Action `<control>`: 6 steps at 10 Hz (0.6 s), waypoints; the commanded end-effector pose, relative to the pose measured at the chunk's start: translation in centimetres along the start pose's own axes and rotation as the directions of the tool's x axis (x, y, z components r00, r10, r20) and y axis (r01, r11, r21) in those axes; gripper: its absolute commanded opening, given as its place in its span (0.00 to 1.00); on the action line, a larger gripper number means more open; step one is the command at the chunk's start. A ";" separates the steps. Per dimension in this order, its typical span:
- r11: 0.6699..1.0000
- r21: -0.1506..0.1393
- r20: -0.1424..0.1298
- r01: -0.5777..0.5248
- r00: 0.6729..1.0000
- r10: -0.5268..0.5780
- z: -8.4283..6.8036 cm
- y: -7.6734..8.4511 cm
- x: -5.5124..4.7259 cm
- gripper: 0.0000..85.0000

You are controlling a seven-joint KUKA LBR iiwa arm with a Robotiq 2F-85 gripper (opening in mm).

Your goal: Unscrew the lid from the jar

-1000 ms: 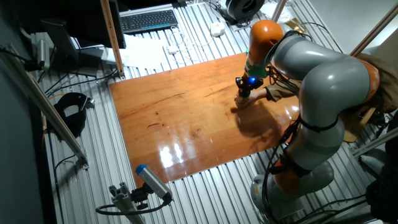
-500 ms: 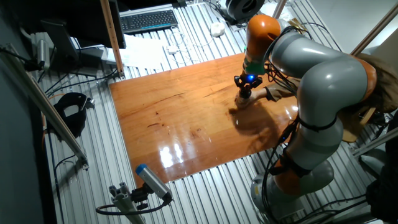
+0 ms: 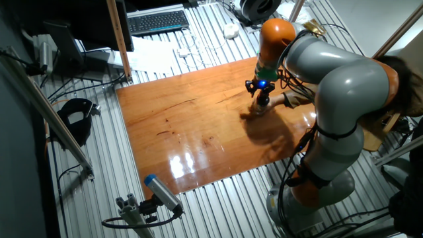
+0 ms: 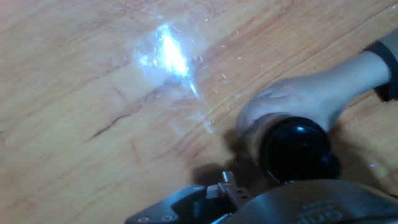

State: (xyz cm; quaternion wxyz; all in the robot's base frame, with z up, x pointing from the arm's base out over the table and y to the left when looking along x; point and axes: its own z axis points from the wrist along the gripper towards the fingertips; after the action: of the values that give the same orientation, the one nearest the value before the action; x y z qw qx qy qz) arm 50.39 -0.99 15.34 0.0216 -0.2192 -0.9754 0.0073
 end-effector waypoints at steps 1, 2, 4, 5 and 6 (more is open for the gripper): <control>1.000 -0.002 0.004 0.002 1.000 -0.002 0.3 0.0 -0.2 0.20; 1.000 -0.009 0.006 0.010 1.000 -0.010 0.8 -0.2 -0.5 0.20; 0.999 -0.015 0.005 0.041 0.999 -0.041 1.4 -1.0 -1.1 0.20; 0.999 -0.012 0.000 0.046 0.999 -0.046 1.5 -1.0 -1.2 0.20; 0.999 -0.010 -0.004 0.047 0.999 -0.047 1.7 -0.9 -1.1 0.20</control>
State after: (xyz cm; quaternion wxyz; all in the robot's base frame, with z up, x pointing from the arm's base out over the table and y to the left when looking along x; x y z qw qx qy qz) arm 50.92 -2.23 13.66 0.0230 -0.1960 -0.9803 0.0023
